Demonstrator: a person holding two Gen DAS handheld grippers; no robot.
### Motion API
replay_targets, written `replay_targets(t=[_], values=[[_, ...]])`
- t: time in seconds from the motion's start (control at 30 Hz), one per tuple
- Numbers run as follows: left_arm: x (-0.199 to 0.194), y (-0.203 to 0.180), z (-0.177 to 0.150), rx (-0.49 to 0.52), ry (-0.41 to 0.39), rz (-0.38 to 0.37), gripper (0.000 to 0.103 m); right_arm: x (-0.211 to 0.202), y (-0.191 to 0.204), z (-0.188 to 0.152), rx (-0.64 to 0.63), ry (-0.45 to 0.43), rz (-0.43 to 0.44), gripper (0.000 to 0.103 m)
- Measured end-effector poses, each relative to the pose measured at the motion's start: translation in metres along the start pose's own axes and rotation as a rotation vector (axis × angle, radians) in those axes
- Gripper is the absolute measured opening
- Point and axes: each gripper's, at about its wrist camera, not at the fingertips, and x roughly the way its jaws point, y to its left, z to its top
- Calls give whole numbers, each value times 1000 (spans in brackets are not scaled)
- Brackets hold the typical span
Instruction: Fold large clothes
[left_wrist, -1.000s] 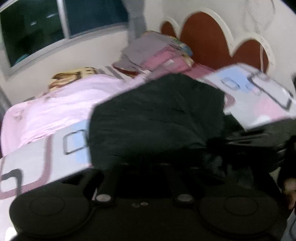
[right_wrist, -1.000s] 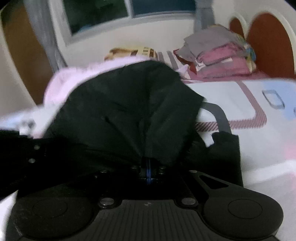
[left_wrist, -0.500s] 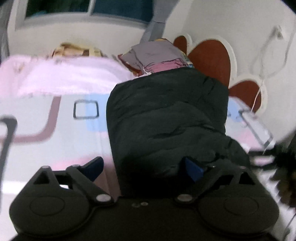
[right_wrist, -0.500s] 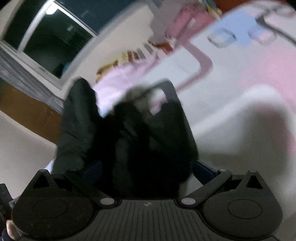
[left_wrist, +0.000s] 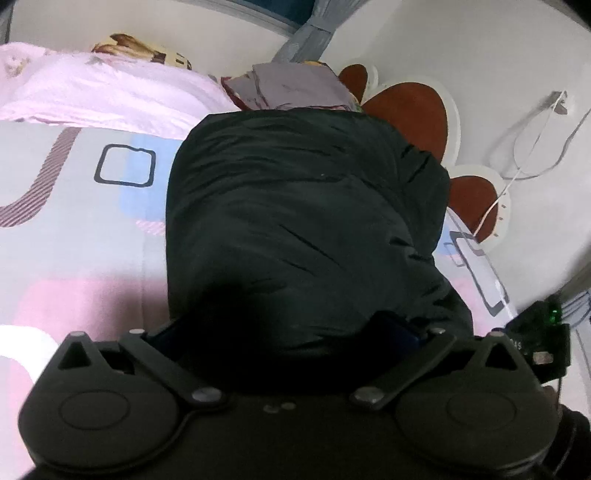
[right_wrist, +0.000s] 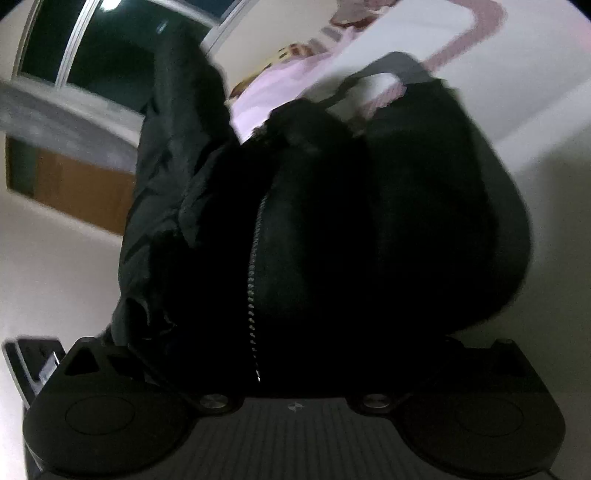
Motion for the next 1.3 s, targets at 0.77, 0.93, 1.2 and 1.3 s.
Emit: replay_targets(t=[0.77, 0.93, 1.2, 1.3], values=[[-204, 94, -35, 3, -103, 15, 97, 75, 206, -100, -234, 82, 215, 82], [-203, 148, -74, -29, -38, 167, 97, 158, 194, -143, -197, 158, 108, 82], [-206, 137, -71, 9, -73, 185, 96, 137, 177, -147, -121, 91, 3, 82], [-240, 134, -80, 60, -118, 218, 78, 81, 190, -160, -215, -24, -86, 82]])
